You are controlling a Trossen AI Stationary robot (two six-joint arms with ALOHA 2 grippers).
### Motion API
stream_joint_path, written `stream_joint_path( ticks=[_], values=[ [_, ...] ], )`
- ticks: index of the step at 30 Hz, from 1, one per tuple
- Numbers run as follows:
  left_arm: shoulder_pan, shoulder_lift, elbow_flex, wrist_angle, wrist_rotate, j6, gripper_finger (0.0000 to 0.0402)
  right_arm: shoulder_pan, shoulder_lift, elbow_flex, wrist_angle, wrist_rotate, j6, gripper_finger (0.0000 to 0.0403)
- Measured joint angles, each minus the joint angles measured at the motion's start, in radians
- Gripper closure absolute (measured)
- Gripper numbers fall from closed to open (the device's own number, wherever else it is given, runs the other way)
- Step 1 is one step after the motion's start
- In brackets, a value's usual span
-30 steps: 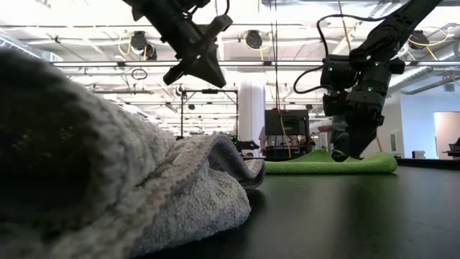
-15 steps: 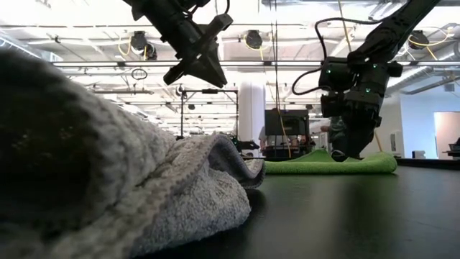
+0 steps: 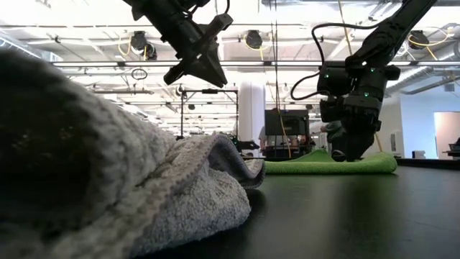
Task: Fold microfiber towels
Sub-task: Fold the green microfiber towel
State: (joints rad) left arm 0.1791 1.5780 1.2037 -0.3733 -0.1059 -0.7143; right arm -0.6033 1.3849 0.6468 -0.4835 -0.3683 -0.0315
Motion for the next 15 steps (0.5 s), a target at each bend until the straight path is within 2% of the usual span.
stream_joint_path(
  ticks=[4,6,15],
  values=[
    [0.0,0.0,0.0,0.0,0.0,0.003,0.0355,0.0,0.0,0.0,0.006,0.005,-0.008,0.0375],
    [0.0,0.0,0.0,0.0,0.0,0.004,0.0355,0.0,-0.001,0.0,0.019,0.005,-0.01,0.0395],
    [0.0,0.0,0.0,-0.001,-0.002,0.013,0.0355,0.0,-0.079,0.0,0.03,0.062,0.019,0.0401]
  ],
)
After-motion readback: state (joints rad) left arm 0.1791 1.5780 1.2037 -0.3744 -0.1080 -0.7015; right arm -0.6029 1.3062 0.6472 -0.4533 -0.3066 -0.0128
